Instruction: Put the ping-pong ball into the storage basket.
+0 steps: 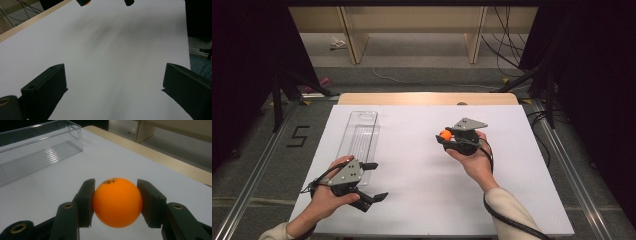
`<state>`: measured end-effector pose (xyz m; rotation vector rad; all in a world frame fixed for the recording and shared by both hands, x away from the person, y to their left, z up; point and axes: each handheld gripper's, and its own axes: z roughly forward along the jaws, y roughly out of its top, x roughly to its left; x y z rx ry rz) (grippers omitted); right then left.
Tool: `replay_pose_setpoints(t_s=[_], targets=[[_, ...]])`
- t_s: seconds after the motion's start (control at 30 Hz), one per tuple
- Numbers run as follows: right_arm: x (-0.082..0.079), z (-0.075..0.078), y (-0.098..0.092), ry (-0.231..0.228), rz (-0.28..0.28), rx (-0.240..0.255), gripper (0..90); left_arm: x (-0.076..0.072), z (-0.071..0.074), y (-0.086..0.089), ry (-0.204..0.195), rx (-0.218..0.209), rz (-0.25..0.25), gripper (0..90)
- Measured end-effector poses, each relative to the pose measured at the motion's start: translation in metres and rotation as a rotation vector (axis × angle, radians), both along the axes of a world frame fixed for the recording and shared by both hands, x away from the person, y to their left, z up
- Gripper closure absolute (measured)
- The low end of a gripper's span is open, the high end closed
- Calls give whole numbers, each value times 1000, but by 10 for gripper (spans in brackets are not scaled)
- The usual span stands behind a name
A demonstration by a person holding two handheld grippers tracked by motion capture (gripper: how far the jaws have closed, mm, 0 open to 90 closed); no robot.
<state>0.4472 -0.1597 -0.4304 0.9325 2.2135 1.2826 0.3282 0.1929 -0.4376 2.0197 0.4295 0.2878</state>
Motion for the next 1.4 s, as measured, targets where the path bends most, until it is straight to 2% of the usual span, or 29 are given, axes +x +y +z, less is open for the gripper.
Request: replay_pose_setpoints(t_s=[1.4], targets=[[2,1,16,-2,31,9,515,0,0,0,0,1,-1,46]])
